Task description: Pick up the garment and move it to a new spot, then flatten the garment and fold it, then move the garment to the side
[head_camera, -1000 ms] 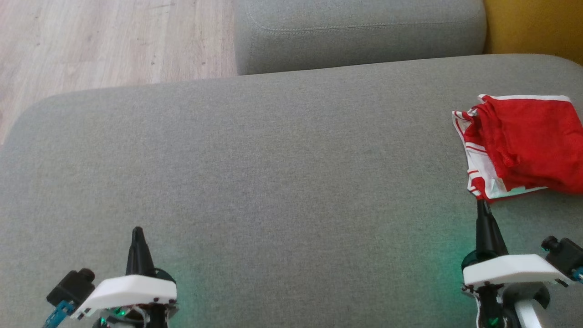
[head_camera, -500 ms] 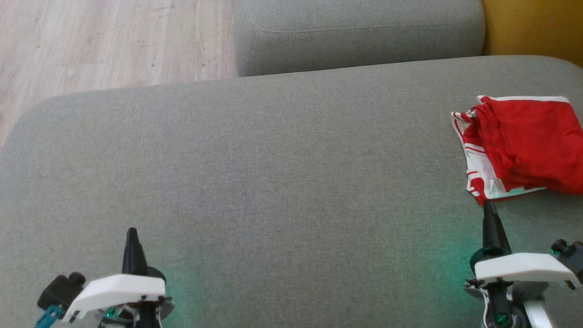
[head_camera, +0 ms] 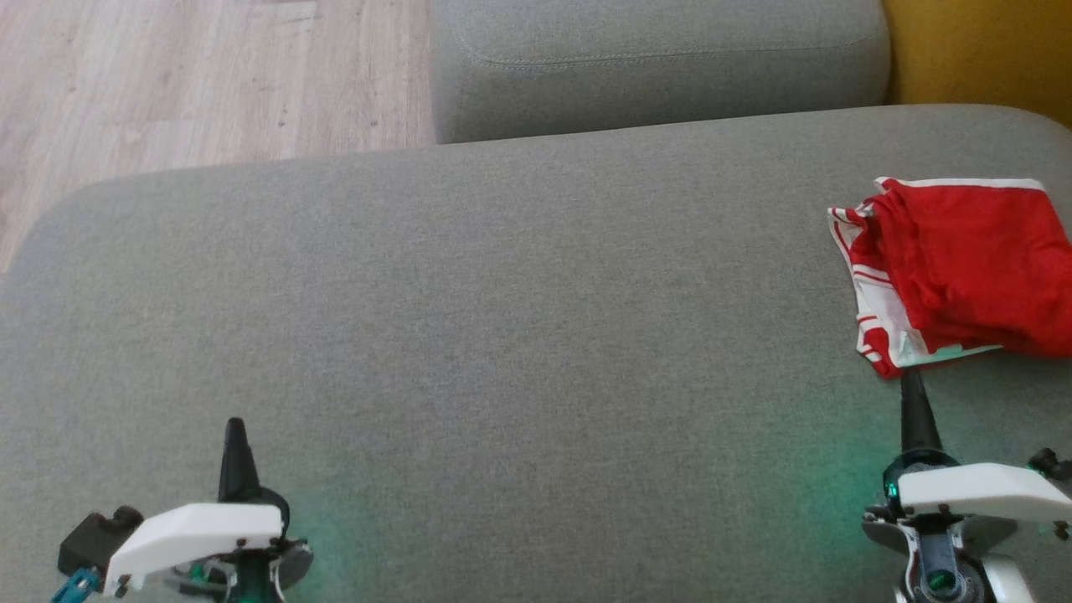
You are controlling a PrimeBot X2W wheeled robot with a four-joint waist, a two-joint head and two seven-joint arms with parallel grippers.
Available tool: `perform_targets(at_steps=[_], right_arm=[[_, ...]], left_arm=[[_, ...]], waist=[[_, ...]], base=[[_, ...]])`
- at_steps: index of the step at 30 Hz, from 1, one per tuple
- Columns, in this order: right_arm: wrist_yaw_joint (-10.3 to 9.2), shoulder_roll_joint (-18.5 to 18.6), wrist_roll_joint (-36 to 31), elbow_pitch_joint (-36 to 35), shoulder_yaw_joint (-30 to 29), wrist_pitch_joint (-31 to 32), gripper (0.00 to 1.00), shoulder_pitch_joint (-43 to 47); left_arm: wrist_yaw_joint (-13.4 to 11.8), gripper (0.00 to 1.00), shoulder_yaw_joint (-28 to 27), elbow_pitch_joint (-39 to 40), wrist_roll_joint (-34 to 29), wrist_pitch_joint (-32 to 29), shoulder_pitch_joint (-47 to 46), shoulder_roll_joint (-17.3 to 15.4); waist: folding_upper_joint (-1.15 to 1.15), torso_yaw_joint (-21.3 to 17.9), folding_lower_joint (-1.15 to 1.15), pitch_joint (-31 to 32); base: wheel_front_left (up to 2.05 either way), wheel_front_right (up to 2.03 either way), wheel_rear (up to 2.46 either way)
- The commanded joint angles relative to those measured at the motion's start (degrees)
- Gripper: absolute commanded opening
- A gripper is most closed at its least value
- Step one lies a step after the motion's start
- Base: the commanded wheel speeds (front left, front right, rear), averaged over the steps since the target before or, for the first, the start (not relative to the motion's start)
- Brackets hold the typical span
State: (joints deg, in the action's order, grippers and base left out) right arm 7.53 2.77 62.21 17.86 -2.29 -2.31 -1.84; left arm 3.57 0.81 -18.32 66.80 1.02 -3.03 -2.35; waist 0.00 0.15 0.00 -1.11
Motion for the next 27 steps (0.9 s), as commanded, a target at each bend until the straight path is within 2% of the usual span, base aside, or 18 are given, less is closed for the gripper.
perform_targets(at_steps=[1, 27], right_arm=[[-0.03, 0.98, 1.68, -2.28, 0.39, 0.63, 0.00, -3.32], [-0.04, 0.96, 19.20, -3.25, -1.68, 4.96, 0.00, -3.87]], left_arm=[[0.45, 0.00, -1.87, 2.01, 1.28, -0.32, -2.75, -0.35], [2.53, 0.00, -5.14, 3.36, 15.71, -4.62, -3.00, -0.46]], waist=[[0.00, 0.00, 0.00, 0.02], [0.00, -0.09, 0.00, 0.57]], base=[[0.00, 0.00, 0.00], [0.00, 0.00, 0.00]])
